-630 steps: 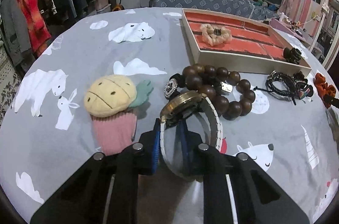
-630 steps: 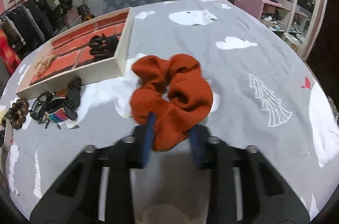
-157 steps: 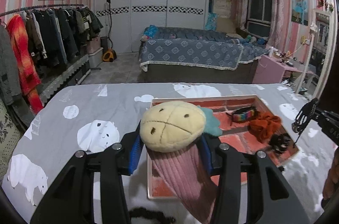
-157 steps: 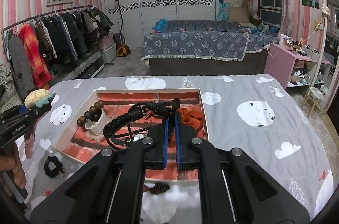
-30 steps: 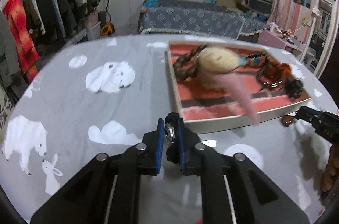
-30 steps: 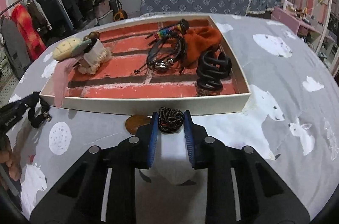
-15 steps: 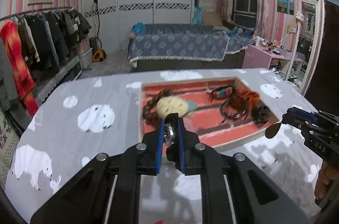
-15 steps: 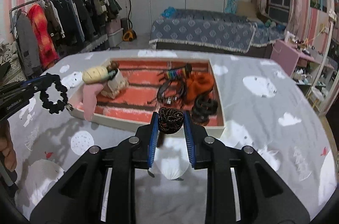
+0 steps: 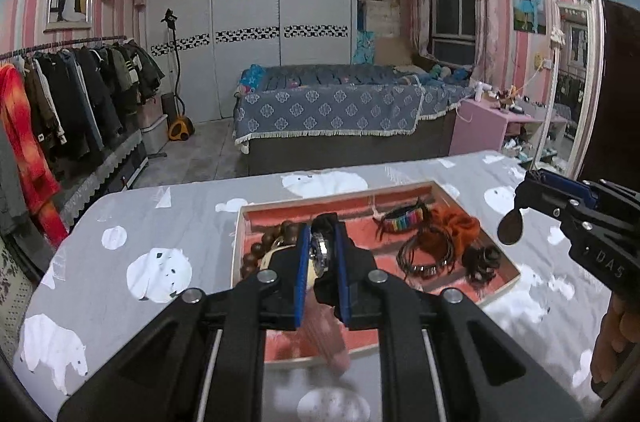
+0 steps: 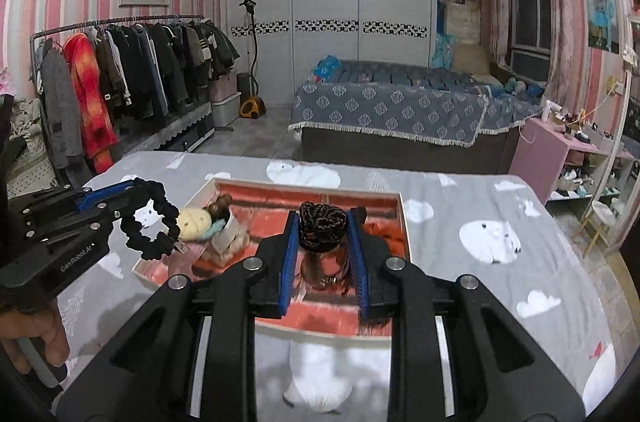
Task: Organize jewelry
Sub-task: 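Carry the scrunchie and braided bracelet over the tray and lower them in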
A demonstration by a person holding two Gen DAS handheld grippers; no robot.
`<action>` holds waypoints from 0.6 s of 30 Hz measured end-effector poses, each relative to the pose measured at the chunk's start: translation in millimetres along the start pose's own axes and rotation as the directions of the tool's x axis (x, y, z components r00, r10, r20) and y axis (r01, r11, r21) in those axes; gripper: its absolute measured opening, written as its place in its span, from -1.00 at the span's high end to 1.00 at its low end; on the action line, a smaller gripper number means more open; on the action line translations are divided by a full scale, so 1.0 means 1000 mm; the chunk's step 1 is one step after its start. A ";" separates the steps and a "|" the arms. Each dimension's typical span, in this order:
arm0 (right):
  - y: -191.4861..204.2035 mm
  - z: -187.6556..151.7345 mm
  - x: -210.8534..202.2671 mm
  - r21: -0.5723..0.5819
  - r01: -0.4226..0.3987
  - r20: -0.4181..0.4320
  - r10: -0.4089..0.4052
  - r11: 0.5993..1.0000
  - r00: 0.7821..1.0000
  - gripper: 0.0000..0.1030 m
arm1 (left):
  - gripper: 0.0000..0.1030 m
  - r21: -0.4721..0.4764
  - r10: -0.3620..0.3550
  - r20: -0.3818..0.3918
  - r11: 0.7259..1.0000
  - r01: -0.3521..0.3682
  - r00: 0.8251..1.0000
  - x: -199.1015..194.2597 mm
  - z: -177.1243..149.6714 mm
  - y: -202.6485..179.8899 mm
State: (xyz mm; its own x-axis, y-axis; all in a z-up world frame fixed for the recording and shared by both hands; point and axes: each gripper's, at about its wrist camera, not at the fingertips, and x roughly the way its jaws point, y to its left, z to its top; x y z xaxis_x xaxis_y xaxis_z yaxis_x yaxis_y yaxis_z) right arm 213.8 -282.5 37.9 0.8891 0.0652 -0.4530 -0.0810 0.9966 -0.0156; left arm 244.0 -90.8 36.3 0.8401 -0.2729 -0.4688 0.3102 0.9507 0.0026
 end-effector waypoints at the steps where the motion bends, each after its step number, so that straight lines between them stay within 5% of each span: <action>1: 0.000 0.002 0.001 -0.006 0.009 0.005 -0.009 1.000 1.000 0.52 | 0.75 -0.003 -0.001 0.003 1.000 0.001 1.000 0.001 0.001 0.000; 18: -0.019 -0.046 0.046 0.042 0.050 0.024 -0.051 0.998 0.998 0.52 | 0.74 -0.093 0.044 -0.004 0.995 -0.044 0.999 0.048 -0.033 0.016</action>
State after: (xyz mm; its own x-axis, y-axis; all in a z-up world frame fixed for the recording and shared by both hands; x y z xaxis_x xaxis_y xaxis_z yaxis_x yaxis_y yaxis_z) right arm 235.3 -300.6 -23.7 0.9029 0.0155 -0.4296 -0.0176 0.9998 -0.0010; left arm 274.4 -84.2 -15.5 0.8509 -0.2305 -0.4720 0.2302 0.9713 -0.0593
